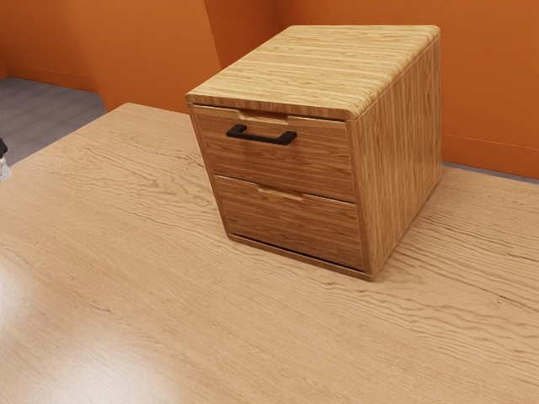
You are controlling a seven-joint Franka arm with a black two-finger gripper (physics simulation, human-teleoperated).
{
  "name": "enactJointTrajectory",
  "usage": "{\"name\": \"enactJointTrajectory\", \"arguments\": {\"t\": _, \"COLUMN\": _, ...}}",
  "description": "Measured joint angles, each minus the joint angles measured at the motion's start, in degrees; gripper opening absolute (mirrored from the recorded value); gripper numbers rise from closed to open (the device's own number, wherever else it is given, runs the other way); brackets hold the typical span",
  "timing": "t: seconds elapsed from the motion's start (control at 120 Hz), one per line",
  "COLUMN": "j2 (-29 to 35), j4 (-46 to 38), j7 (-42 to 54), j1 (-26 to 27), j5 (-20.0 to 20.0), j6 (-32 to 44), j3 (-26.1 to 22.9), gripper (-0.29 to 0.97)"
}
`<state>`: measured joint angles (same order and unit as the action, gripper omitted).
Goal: Pull the drawer handle with one arm to open the drawer
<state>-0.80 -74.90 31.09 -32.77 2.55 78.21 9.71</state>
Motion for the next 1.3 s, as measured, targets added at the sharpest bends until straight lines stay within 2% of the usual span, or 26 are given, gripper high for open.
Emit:
{"name": "enactJointTrajectory", "arguments": {"t": 0.15, "j2": 0.05, "j4": 0.03, "j7": 0.78, "j1": 5.20, "j5": 0.02, "j6": 0.04, "j3": 0.01, "gripper": 0.66}}
{"name": "enactJointTrajectory", "arguments": {"t": 0.2, "j2": 1.49, "j4": 7.33, "j7": 1.01, "j1": 7.07, "j5": 0.54, "j6": -0.97, "j3": -0.56, "gripper": 0.66}}
{"name": "enactJointTrajectory", "arguments": {"t": 0.283, "j2": 2.89, "j4": 12.89, "j7": 1.20, "j1": 10.58, "j5": 5.79, "j6": -2.29, "j3": -1.81, "gripper": 0.66}}
{"name": "enactJointTrajectory", "arguments": {"t": 0.317, "j2": 3.13, "j4": 13.72, "j7": 2.21, "j1": 11.67, "j5": 6.85, "j6": -1.78, "j3": -3.23, "gripper": 0.66}}
{"name": "enactJointTrajectory", "arguments": {"t": 0.383, "j2": 3.06, "j4": 14.21, "j7": 6.42, "j1": 11.84, "j5": 7.01, "j6": 1.61, "j3": -9.51, "gripper": 0.66}}
{"name": "enactJointTrajectory", "arguments": {"t": 0.467, "j2": 1.54, "j4": 12.36, "j7": 11.20, "j1": 17.55, "j5": 7.03, "j6": 4.21, "j3": -13.06, "gripper": 0.66}}
{"name": "enactJointTrajectory", "arguments": {"t": 0.533, "j2": 1.92, "j4": 6.18, "j7": 14.44, "j1": 21.51, "j5": 5.39, "j6": 6.95, "j3": -15.71, "gripper": 0.66}}
{"name": "enactJointTrajectory", "arguments": {"t": 0.592, "j2": 6.26, "j4": -5.82, "j7": 17.13, "j1": 24.54, "j5": 3.90, "j6": 12.60, "j3": -16.52, "gripper": 0.66}}
{"name": "enactJointTrajectory", "arguments": {"t": 0.642, "j2": 9.09, "j4": -13.90, "j7": 19.50, "j1": 22.01, "j5": 2.99, "j6": 18.35, "j3": -16.80, "gripper": 0.65}}
{"name": "enactJointTrajectory", "arguments": {"t": 0.692, "j2": 9.42, "j4": -17.24, "j7": 21.78, "j1": 18.55, "j5": 2.07, "j6": 23.44, "j3": -16.92, "gripper": 0.66}}
{"name": "enactJointTrajectory", "arguments": {"t": 0.808, "j2": 8.78, "j4": -19.53, "j7": 26.51, "j1": 17.11, "j5": -0.76, "j6": 33.58, "j3": -17.10, "gripper": 0.66}}
{"name": "enactJointTrajectory", "arguments": {"t": 0.942, "j2": 10.43, "j4": -23.14, "j7": 31.20, "j1": 22.53, "j5": -5.45, "j6": 40.30, "j3": -17.22, "gripper": 0.66}}
{"name": "enactJointTrajectory", "arguments": {"t": 1.008, "j2": 10.09, "j4": -23.64, "j7": 33.29, "j1": 23.58, "j5": -6.77, "j6": 42.41, "j3": -17.67, "gripper": 0.66}}
{"name": "enactJointTrajectory", "arguments": {"t": 1.15, "j2": 9.40, "j4": -23.66, "j7": 37.15, "j1": 23.65, "j5": -8.20, "j6": 44.57, "j3": -18.54, "gripper": 0.66}}
{"name": "enactJointTrajectory", "arguments": {"t": 1.3, "j2": 6.07, "j4": -19.13, "j7": 41.19, "j1": 24.61, "j5": -10.96, "j6": 40.34, "j3": -21.53, "gripper": 0.66}}
